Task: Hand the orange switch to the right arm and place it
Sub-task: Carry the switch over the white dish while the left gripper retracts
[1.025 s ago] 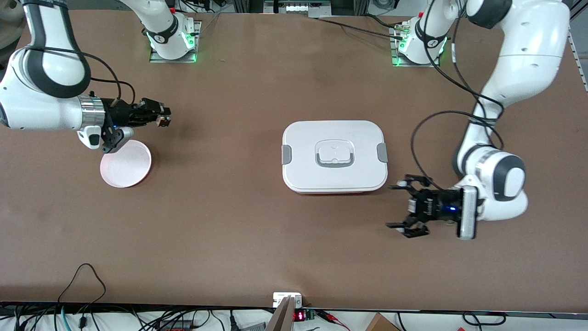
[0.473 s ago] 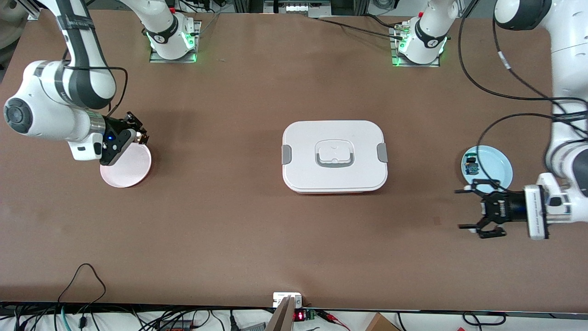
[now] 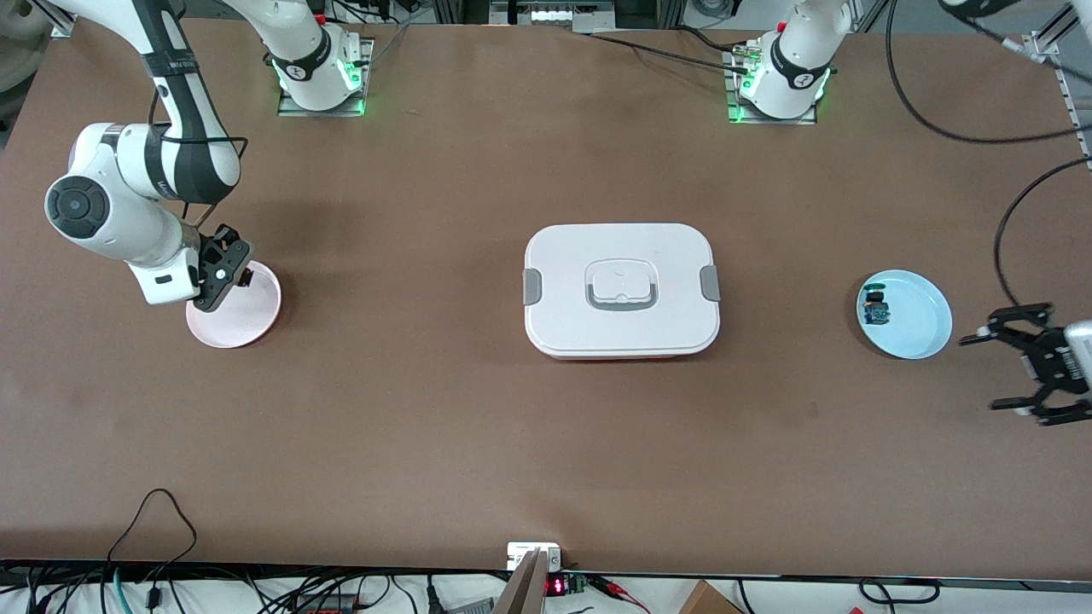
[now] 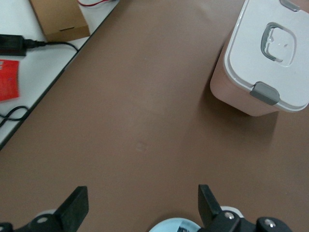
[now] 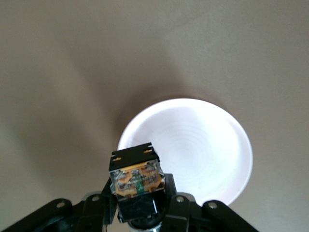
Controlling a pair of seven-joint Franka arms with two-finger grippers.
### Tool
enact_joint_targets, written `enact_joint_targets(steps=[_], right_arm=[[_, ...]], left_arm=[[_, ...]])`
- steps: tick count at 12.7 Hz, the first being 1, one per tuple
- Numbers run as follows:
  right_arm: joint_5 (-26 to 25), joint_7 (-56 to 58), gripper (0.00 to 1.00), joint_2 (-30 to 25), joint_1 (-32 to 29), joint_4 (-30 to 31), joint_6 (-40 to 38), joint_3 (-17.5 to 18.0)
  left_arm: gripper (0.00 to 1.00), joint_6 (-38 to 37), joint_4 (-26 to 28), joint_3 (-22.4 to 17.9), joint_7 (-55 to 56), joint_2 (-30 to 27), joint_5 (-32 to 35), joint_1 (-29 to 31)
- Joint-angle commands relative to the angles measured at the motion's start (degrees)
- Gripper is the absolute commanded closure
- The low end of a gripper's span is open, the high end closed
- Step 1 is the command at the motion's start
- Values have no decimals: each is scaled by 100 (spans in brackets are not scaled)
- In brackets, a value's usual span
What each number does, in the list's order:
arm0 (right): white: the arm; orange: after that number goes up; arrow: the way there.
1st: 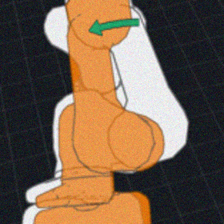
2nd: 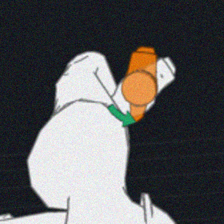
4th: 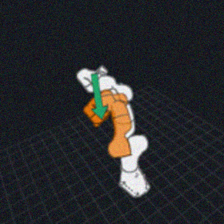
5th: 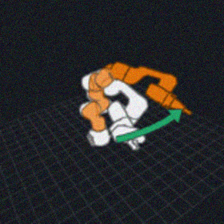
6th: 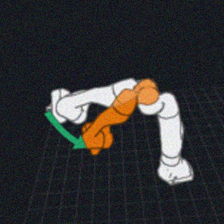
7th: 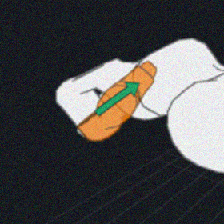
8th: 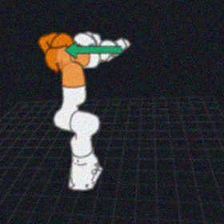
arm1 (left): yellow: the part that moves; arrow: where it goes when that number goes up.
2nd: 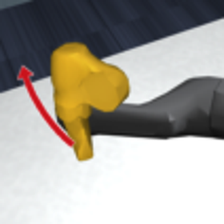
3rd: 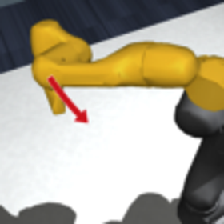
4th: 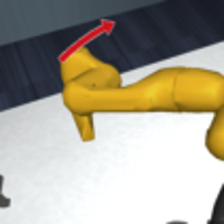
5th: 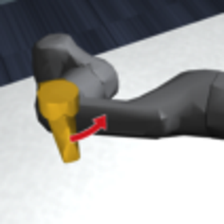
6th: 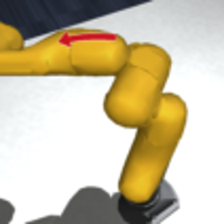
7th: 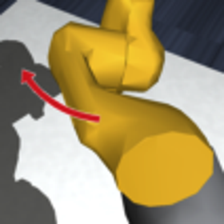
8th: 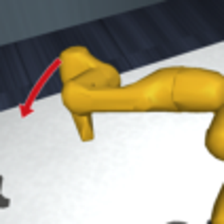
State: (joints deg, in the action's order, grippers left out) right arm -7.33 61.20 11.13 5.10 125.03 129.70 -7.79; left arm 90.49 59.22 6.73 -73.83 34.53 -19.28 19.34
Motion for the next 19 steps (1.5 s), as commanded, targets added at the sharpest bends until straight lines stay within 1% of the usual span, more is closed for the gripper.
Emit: enact_joint_targets(steps=[1, 2, 4, 6, 8, 9, 11, 13, 15, 17, 18, 19], right_arm=[[-277, 418, 82, 107, -246, 223, 720, 15], [-287, 654, 82, 204, -325, 241, 941, 15], [-287, 1085, 82, 319, -396, 241, 1153, 15], [-287, 1245, 82, 459, -449, 241, 1250, 23], [-287, 1437, 82, 696, -519, 284, 1583, 23], [-295, 1569, 82, 723, -589, 346, 1768, 23], [-295, 1667, 82, 819, -651, 408, 1953, 23], [-295, 1676, 81, 908, -651, 478, 2147, 23], [-295, 1895, 81, 1065, -686, 478, 2252, 23], [-295, 2123, 81, 1119, -721, 496, 2288, 23], [-295, 2307, 81, 1119, -730, 496, 2288, 32], [-295, 2405, 81, 1110, -721, 496, 2279, 41]], left_arm=[[0, -92, 221, 30, 1015, -822, 731, -131], [0, -267, 230, 30, 1559, -1042, 950, -271], [0, -767, 230, 48, 3007, -1438, 1267, -448], [0, -1399, 239, 57, 4300, -1825, 1435, -580], [0, -1962, 300, 118, 5556, -2194, 1453, -598], [0, -2086, 518, 179, 6103, -2379, 1505, -598], [0, -2070, 1071, 276, 6616, -2809, 1567, -589], [0, -1931, 1590, 311, 7099, -3065, 1567, -580], [0, -1458, 2318, 329, 7215, -3267, 1567, -572], [0, -555, 3310, 303, 7129, -3565, 1567, -502], [0, -350, 3541, 294, 7128, -3619, 1567, -501], [0, -304, 3552, 294, 7171, -3594, 1567, -501]])
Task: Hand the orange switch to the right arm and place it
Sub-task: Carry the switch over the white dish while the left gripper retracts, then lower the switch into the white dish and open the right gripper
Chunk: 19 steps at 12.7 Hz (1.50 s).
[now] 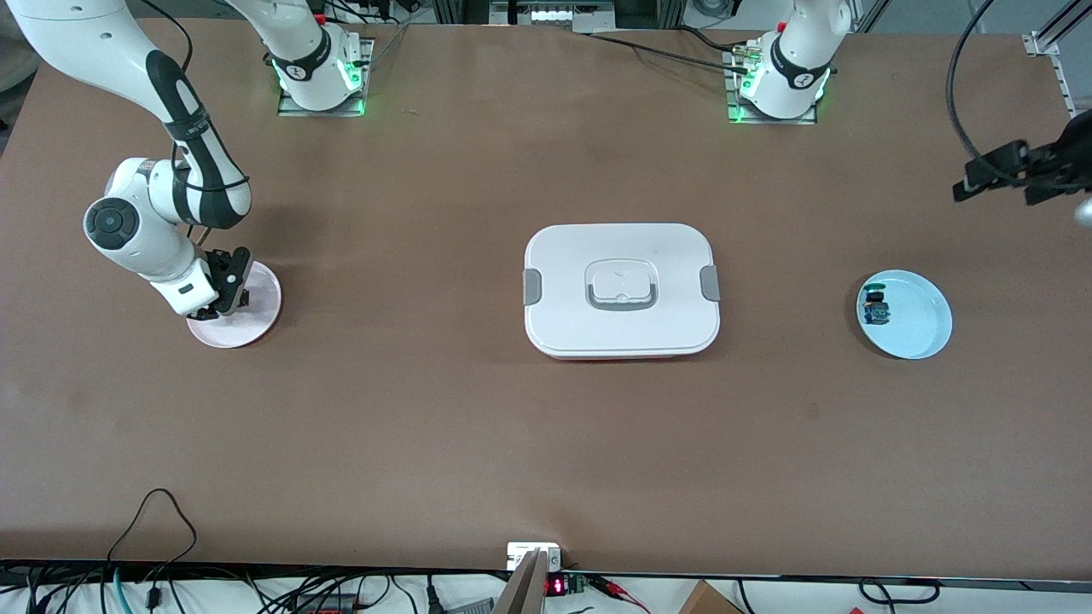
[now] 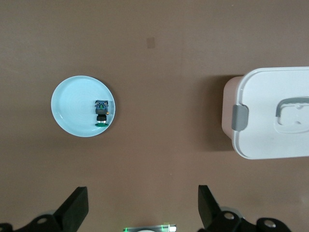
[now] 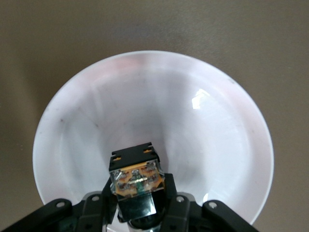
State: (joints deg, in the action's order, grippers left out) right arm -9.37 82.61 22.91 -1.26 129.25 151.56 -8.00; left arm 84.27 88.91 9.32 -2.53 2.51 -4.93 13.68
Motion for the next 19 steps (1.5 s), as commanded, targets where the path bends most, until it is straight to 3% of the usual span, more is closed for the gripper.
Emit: enact_joint_targets(steps=[1, 2, 3, 4, 8, 11, 15, 19], right_arm=[[-91, 273, 81, -67, -84, 92, 93, 62], [-74, 265, 75, -67, -84, 118, 93, 62], [-56, 204, 42, -85, -84, 118, 85, 62], [-56, 194, 3, -120, -84, 118, 41, 71], [49, 150, 0, -479, -76, 83, -108, 88], [540, -314, 0, -743, 3, -250, -748, 167], [665, -1946, 0, -806, 135, -1329, -2706, 238], [865, -4011, 0, -998, 424, -1692, -3825, 238]], left_arm=[[0, 353, 574, 35, 60, -357, 133, 65], [0, 405, 548, 35, 60, -278, 133, 56], [0, 388, 452, 44, 42, -208, 133, 56], [0, 353, 338, 44, 34, -146, 133, 47], [0, 353, 258, 44, 16, -110, 89, 47], [0, 362, 249, 44, 33, -101, 142, -5], [0, 353, 135, 35, 24, 39, 71, -119], [0, 335, 144, -885, 95, 39, 115, -1155]])
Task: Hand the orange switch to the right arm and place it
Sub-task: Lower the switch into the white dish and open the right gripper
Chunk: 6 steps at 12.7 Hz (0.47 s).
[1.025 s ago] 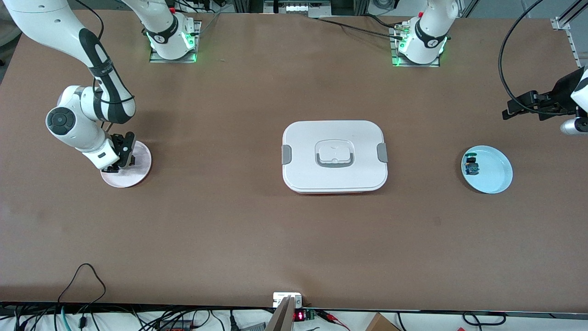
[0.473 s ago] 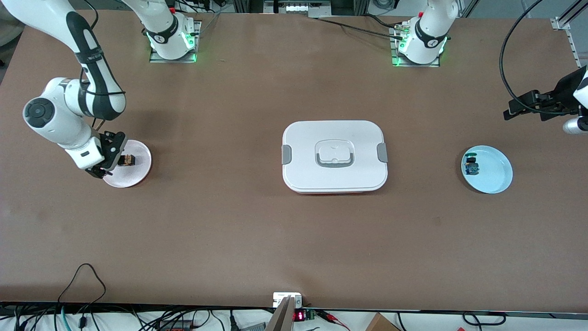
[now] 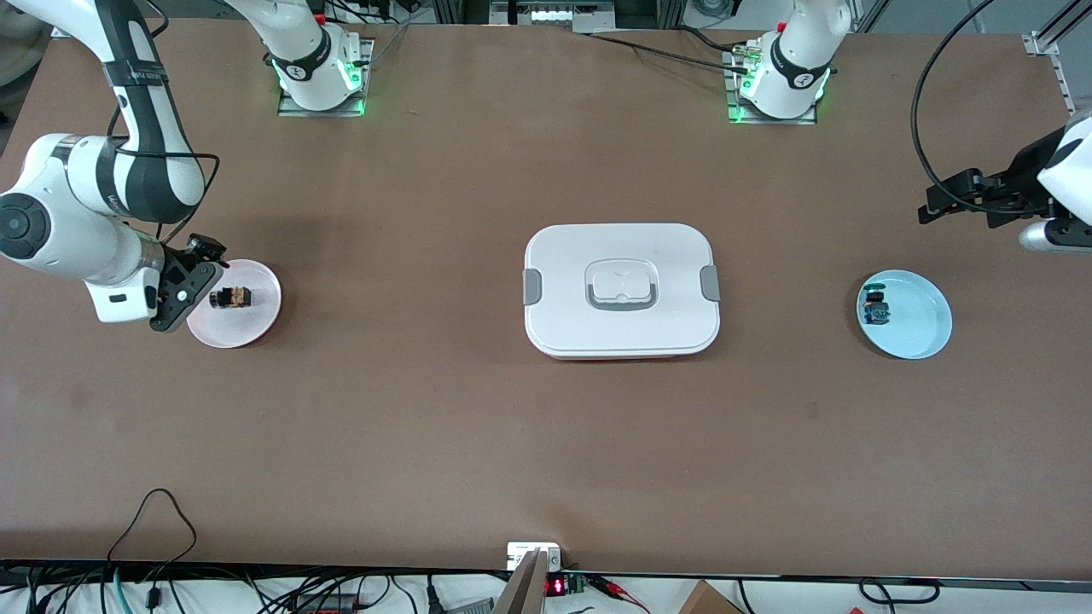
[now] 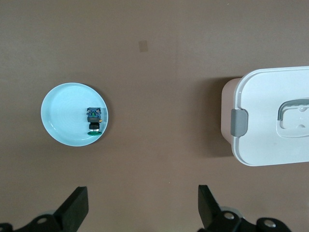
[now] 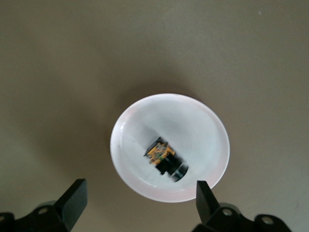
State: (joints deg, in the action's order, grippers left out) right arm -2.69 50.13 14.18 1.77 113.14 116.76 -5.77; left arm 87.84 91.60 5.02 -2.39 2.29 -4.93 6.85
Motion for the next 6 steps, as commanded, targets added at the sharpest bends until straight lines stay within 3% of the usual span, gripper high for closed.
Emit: enact_joint_targets(steps=[1, 6], right_arm=[[442, -1255, 0, -152, 174, -116, -547, 14], [533, -2919, 0, -179, 508, -590, -1488, 14]], left_arm=[[0, -22, -116, -553, 72, 61, 115, -570], [0, -83, -125, -563, 72, 61, 124, -440]])
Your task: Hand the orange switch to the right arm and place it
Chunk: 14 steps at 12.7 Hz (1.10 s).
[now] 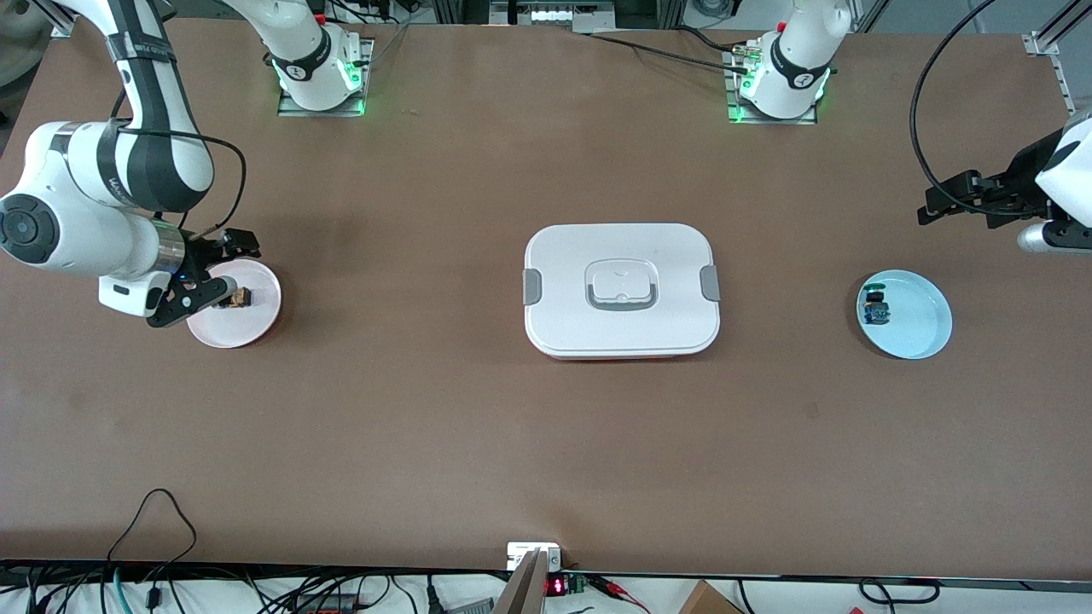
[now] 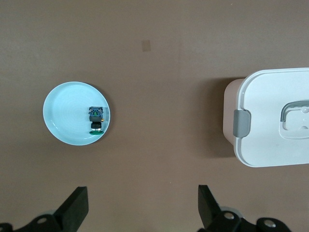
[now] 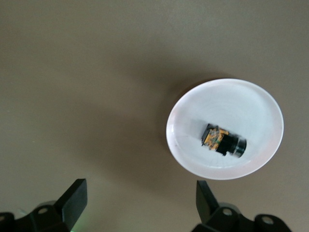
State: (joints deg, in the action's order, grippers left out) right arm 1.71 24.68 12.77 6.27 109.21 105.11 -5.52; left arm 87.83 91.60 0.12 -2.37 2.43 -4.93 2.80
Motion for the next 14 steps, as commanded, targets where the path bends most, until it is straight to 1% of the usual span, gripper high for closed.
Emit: enact_joint_targets(steps=[1, 2, 3, 5, 7, 8, 9, 10, 11, 14], right_arm=[[84, -507, 0, -38, 67, -364, -516, -10], [93, -630, 0, -38, 67, -548, -762, -10], [93, -875, 0, -38, 111, -872, -1104, -10], [-65, -1132, 0, -38, 181, -1496, -1641, -10], [-476, -1088, 0, -38, 287, -1841, -1626, -10], [-522, -1097, 0, -38, 279, -1973, -1573, -28], [-583, -1105, 0, -29, 226, -2148, -1355, -71], [-671, -1123, 0, -29, 113, -2184, -1179, -80], [-637, -1210, 0, -55, 94, -2194, -1212, -81], [-505, -2429, 0, -354, 94, -2194, -1256, -54]], left_arm=[[0, -81, -125, -65, 70, 39, 124, 27], [0, -73, -177, -56, 70, 39, 150, 27], [0, -107, -204, -22, 78, 30, 342, 27], [0, -152, -248, -4, 122, 91, 414, 19], [0, -99, -257, -38, 96, 135, 518, 27], [0, -90, -274, -39, 105, 144, 685, 27], [0, -82, -274, -47, 105, 144, 739, 19], [0, -90, -274, -4, 131, 144, 835, 10], [0, -99, -265, -4, 140, 153, 853, 10], [0, -117, -274, -56, 281, 302, 845, 27]])
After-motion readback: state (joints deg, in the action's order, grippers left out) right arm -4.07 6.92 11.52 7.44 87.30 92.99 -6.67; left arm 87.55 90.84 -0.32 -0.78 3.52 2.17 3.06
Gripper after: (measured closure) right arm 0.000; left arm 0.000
